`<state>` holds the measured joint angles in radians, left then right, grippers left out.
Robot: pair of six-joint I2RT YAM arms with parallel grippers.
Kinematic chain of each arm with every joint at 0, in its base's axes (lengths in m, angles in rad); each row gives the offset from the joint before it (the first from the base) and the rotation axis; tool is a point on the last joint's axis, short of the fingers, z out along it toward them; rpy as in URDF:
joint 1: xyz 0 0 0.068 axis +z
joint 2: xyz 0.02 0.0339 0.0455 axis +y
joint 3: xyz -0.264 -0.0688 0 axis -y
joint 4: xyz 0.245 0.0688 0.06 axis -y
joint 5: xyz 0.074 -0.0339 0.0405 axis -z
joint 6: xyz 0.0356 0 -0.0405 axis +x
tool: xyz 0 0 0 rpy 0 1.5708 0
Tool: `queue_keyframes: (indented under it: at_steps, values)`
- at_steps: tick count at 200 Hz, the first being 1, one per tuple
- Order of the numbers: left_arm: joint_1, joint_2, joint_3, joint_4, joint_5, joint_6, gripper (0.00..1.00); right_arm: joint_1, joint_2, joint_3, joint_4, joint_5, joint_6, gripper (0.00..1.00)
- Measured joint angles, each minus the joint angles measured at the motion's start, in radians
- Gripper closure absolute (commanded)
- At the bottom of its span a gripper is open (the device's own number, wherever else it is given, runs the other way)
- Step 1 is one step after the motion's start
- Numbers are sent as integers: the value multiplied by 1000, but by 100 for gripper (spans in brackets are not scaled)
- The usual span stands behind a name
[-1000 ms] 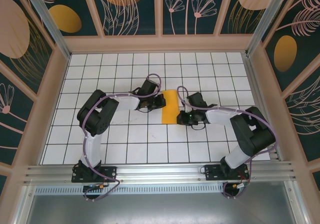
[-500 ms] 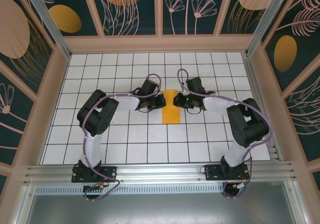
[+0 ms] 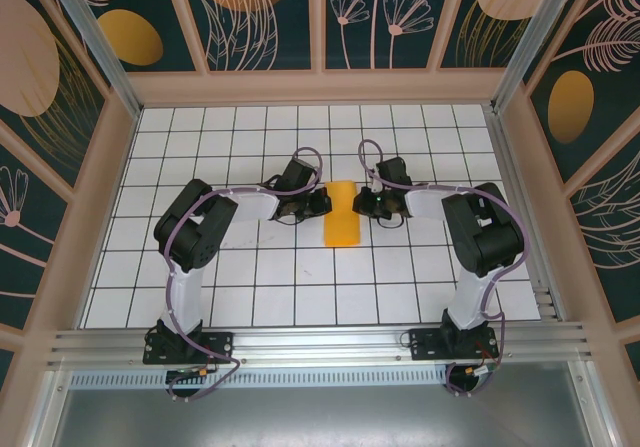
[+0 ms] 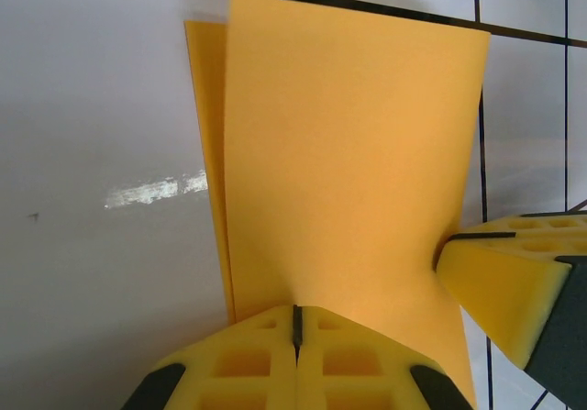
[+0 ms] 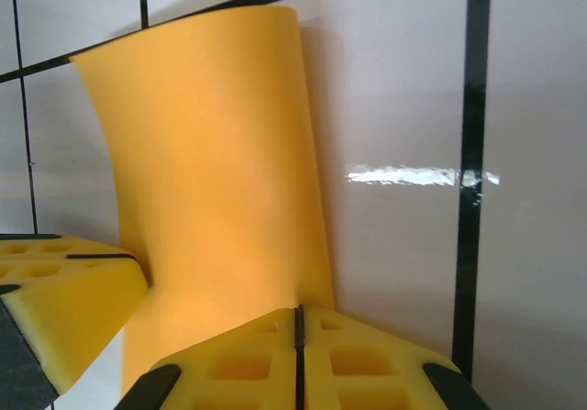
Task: Fold a paper plane with a square sheet of paper (pick it up from the middle)
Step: Fold the square sheet of paper in half at the center of the table.
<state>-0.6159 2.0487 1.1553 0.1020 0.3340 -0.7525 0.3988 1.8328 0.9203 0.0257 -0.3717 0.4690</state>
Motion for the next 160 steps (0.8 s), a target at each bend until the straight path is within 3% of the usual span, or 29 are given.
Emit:
queue_keyframes:
  at_steps: [80,160]
  values:
    - [-1,0,0,1,-2,0,97,-5,-26,32,1,-23,12,91]
    - [-1,-2,-1,0,-2,1,97,-9,103,128,5,-19,12,91]
